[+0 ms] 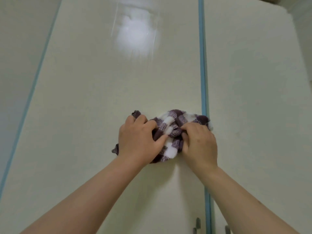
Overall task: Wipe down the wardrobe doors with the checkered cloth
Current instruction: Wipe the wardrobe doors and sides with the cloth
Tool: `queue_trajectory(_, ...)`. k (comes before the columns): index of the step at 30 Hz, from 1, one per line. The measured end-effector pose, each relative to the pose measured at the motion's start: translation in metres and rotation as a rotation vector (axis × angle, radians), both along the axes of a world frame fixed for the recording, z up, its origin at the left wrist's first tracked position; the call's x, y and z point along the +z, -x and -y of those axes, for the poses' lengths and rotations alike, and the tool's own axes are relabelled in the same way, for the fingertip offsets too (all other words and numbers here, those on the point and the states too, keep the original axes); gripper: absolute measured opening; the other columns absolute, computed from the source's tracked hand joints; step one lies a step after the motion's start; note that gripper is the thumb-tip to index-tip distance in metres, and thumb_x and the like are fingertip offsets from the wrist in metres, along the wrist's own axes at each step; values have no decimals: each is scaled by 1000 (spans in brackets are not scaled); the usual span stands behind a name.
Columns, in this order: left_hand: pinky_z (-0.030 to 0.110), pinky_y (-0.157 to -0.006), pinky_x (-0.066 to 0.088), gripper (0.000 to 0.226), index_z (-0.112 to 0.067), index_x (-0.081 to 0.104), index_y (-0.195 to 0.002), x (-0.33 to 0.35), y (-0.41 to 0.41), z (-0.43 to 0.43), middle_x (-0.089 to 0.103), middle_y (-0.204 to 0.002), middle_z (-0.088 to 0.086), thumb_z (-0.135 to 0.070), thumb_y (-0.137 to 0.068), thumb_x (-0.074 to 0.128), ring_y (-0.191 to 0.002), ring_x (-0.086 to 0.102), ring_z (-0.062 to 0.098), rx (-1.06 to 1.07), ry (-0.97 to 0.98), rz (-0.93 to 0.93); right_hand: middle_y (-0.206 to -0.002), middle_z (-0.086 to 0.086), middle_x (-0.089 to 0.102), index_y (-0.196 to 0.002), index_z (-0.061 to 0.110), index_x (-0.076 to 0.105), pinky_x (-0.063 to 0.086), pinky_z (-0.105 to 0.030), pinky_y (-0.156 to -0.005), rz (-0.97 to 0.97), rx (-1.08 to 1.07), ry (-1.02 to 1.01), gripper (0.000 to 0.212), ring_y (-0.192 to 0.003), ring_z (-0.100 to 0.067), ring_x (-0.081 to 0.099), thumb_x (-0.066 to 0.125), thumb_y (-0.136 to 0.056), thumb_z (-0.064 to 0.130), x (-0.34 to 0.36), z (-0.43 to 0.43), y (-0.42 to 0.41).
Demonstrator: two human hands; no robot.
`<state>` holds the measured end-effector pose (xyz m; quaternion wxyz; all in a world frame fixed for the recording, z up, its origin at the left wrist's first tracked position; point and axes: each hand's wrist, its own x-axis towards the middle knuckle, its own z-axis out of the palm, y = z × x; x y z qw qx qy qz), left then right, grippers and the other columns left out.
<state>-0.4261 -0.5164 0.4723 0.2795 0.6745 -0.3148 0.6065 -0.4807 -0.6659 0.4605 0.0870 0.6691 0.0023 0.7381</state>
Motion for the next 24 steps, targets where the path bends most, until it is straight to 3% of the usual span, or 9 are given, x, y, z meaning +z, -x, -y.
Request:
queue_trajectory(2, 29, -72, 32, 36, -25, 66, -82, -2, 9, 3, 48, -83, -9, -58, -76, 55, -87, 40, 18, -70, 16, -55, -71, -3, 63, -81, 11, 62, 39, -28, -53, -38, 54, -77, 20, -59, -28, 58, 43, -80, 16, -3, 3, 9)
queue_trajectory(5, 25, -70, 28, 34, -28, 64, -74, 0, 27, 3, 48, -76, -13, -59, -78, 51, -85, 41, 14, -280, 95, -88, -78, -1, 61, -91, 9, 60, 37, -29, -53, -45, 179, -261, 14, -65, -26, 56, 47, -88, 4, -11, 9, 25)
queue_trajectory(7, 26, -69, 30, 25, -28, 60, -72, 5, 37, 4, 52, -75, -12, -50, -82, 53, -85, 47, 15, -425, 121, -138, -79, 3, 58, -94, 12, 56, 39, -32, -57, -49, 299, -332, 15, -70, -22, 54, 47, -90, 1, -16, 11, 36)
queue_trajectory(9, 25, -69, 37, 7, -29, 59, -83, 12, 46, 6, 58, -79, -11, -35, -83, 62, -83, 53, 13, -538, 149, -211, -76, 6, 58, -89, 19, 53, 43, -35, -61, -60, 431, -356, 20, -69, -19, 55, 47, -89, 1, -22, 15, 48)
queue_trajectory(12, 15, -66, 39, 28, -27, 61, -107, 23, 57, 13, 56, -78, -13, -19, -81, 67, -78, 55, 7, -653, 108, -311, -65, -4, 60, -79, 25, 56, 43, -35, -59, -248, 670, -436, 21, -60, -23, 53, 55, -78, 4, -31, 19, 62)
queue_trajectory(14, 19, -76, 45, 22, -26, 68, -99, 31, 65, 19, 60, -78, -13, -15, -80, 67, -81, 60, 11, -665, 56, -315, -61, -5, 56, -82, 23, 60, 41, -29, -56, -460, 852, -519, 23, -58, -17, 49, 53, -64, 12, -34, 22, 70)
queue_trajectory(17, 29, -81, 50, 21, -33, 65, -78, 34, 79, 31, 64, -78, -11, -12, -81, 66, -82, 62, 15, -691, -10, -327, -80, 7, 62, -98, 23, 62, 45, -23, -62, -652, 1034, -596, 41, -72, -7, 57, 54, -58, 19, -33, 38, 83)
queue_trajectory(21, 27, -79, 48, 26, -35, 60, -74, 33, 97, 45, 64, -80, -11, -11, -82, 64, -82, 61, 15, -697, -46, -277, -117, 1, 62, -119, 33, 58, 48, -39, -87, -737, 1220, -660, 59, -108, -14, 59, 64, -61, 42, -27, 57, 92)
queue_trajectory(24, 31, -81, 49, 27, -37, 58, -74, 36, 115, 62, 66, -83, -7, -12, -82, 64, -84, 61, 16, -682, -17, -240, -115, -11, 65, -115, 20, 63, 45, -41, -88, -848, 1247, -705, 45, -102, -24, 62, 65, -70, 29, -24, 71, 104)
